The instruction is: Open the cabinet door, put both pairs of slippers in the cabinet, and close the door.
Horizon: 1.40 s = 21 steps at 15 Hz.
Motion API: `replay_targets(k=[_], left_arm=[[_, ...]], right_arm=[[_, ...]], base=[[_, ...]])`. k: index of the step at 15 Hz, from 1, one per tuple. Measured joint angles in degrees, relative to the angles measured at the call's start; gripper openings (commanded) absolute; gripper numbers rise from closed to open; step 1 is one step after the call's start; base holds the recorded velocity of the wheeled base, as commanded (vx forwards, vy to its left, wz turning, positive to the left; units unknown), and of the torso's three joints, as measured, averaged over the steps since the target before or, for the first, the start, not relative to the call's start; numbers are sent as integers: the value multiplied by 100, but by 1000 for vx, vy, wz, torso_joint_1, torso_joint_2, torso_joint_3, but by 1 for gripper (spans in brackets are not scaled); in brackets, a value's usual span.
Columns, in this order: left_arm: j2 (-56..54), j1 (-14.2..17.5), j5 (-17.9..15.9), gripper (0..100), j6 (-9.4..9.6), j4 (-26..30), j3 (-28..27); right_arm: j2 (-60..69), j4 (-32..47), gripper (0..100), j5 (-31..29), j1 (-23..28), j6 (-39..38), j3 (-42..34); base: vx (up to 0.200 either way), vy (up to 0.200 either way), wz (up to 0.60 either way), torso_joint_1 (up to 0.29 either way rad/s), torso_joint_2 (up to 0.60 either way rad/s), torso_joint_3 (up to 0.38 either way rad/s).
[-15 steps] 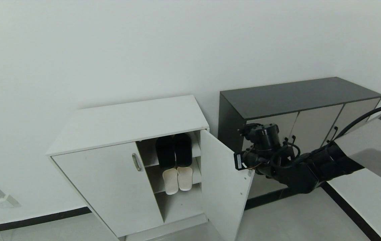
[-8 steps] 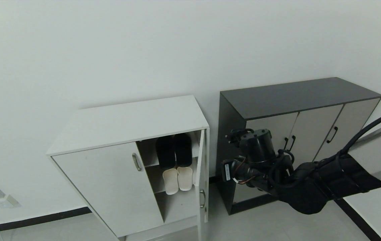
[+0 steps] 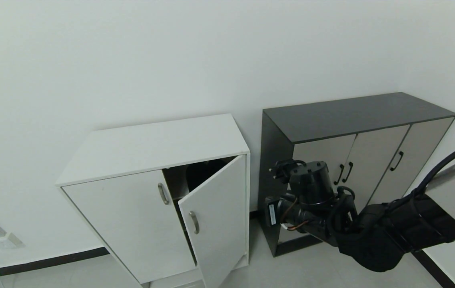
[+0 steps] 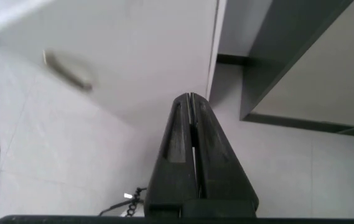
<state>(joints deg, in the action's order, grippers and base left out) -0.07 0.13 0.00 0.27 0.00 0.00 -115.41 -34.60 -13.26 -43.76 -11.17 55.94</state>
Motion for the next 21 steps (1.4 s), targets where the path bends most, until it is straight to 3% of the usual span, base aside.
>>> replay_targets(k=[4, 13, 17, 21], left_arm=[[0, 2, 0, 0, -2, 2, 0], [0, 0, 0, 0, 0, 0, 0], [0, 2, 11, 0, 6, 0, 0], [0, 0, 5, 0, 0, 0, 0]], right_arm=[[35, 2, 0, 119, -63, 1, -74], [17, -1314, 0, 506, -56, 279, -816], [-30, -2209, 0, 848, -17, 404, -1535], [-22, -2556, 0, 1108, -35, 488, -2086]], base=[[0, 0, 600, 2, 8, 0], [0, 0, 0, 0, 0, 0], [0, 0, 0, 0, 0, 0], [0, 0, 0, 0, 0, 0]])
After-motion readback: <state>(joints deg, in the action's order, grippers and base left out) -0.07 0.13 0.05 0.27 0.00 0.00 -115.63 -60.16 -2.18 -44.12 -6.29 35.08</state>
